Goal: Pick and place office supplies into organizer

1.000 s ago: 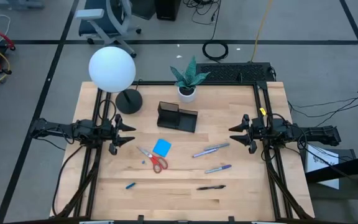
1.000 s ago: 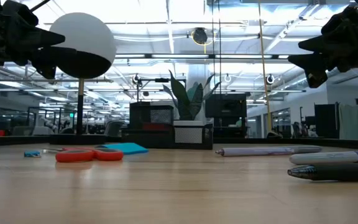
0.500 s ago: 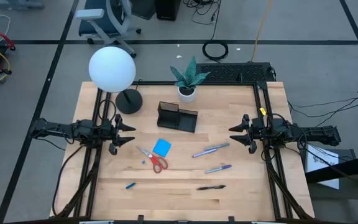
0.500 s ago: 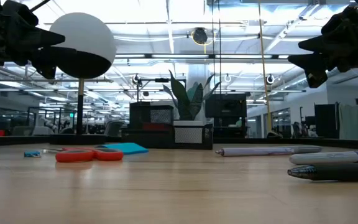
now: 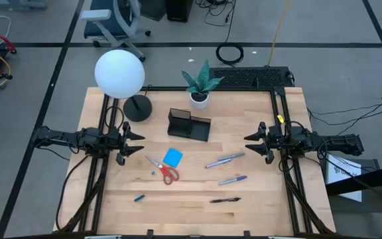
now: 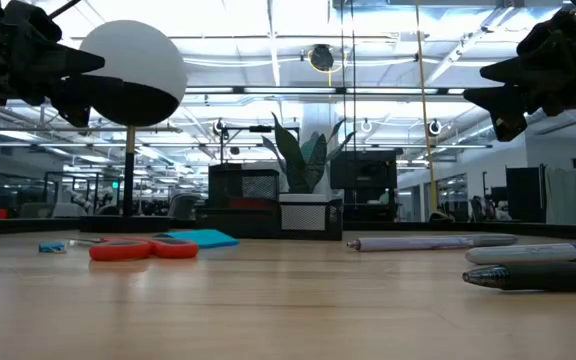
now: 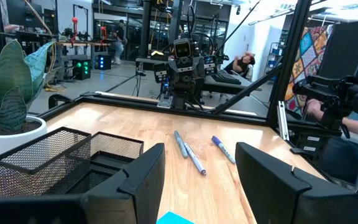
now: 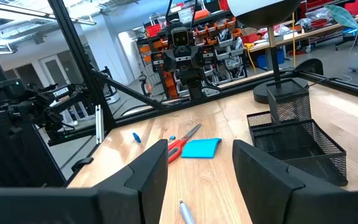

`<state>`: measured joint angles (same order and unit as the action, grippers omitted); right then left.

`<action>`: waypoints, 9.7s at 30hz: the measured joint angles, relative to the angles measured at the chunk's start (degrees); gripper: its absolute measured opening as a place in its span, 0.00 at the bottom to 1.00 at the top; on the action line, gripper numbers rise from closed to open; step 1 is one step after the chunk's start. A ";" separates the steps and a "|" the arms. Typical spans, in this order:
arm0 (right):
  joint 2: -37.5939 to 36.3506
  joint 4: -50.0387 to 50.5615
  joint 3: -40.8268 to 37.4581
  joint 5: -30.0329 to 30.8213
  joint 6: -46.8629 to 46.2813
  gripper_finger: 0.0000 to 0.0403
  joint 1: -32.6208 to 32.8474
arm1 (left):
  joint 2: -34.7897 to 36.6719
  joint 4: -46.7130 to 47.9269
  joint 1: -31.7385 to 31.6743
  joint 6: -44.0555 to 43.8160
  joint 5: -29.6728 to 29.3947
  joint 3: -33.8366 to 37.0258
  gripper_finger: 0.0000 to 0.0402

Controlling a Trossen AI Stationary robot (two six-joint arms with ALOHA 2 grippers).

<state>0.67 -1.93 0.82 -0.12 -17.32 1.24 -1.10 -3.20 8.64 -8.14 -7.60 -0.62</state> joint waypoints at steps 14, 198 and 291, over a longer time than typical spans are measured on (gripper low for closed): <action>0.00 0.00 -0.02 0.02 0.02 0.43 0.00 | 0.00 0.02 0.00 0.00 0.00 0.00 0.50; 58.18 35.76 66.67 28.78 19.01 0.42 13.50 | 0.00 0.03 0.02 0.00 0.00 0.00 0.50; 88.77 33.44 43.91 -3.53 3.98 0.09 22.57 | -0.01 0.02 0.00 0.00 0.00 0.00 0.50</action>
<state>89.44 31.51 44.73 -3.65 -13.33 23.81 -1.11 -3.18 8.64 -8.14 -7.60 -0.62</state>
